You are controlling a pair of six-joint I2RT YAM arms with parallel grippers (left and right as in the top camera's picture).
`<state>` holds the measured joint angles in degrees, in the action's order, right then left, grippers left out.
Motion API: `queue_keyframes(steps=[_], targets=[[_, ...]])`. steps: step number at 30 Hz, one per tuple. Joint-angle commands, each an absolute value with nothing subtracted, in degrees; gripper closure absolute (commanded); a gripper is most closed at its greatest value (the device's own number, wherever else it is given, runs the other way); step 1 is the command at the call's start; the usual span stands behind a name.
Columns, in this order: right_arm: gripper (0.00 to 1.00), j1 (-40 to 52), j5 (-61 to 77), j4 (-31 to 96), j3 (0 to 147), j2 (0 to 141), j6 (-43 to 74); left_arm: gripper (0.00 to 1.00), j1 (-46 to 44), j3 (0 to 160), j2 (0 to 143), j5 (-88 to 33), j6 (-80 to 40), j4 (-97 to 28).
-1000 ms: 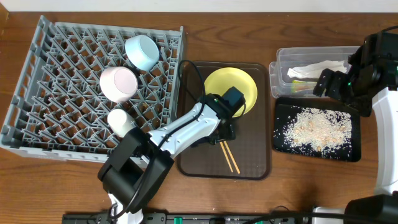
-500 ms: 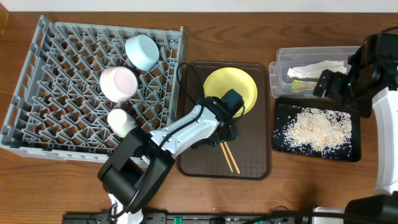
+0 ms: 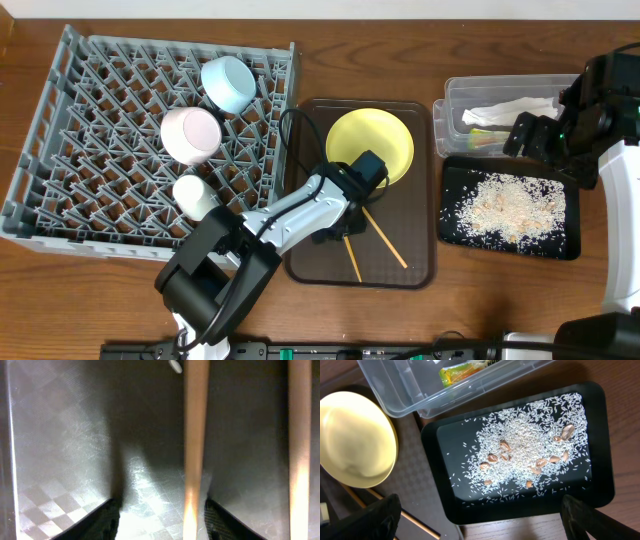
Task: Sort waste into correct bins and load items into the dishwasher
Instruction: 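Carry the wooden chopstick with the left gripper into the dish rack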
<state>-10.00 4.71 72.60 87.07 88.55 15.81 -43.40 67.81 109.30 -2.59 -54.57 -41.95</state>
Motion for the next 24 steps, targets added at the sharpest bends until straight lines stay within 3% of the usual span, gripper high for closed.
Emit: queue_keyframes(steps=[1,2,6,8,15,24], targets=[[0.01,-10.7,5.0,72.7,87.9,88.4,14.9,0.64,-43.4,65.8,110.3,-0.8,-55.0,-41.6],[0.01,-10.7,5.0,72.7,87.9,88.4,14.9,0.71,-43.4,65.8,110.3,-0.8,-55.0,-41.4],[0.01,-10.7,5.0,72.7,87.9,88.4,14.9,0.81,-43.4,65.8,110.3,-0.8,-55.0,-39.6],[0.01,-10.7,5.0,72.8,87.9,88.4,14.9,0.92,-43.3,65.9,110.2,-0.7,-54.9,-38.8],[0.01,-10.7,5.0,72.9,87.9,88.4,14.9,0.92,-38.3,69.4,103.0,1.0,-43.7,-38.9],[0.01,-10.7,5.0,73.1,87.9,88.4,14.9,0.92,-27.2,71.6,83.1,4.1,-4.6,-40.0]])
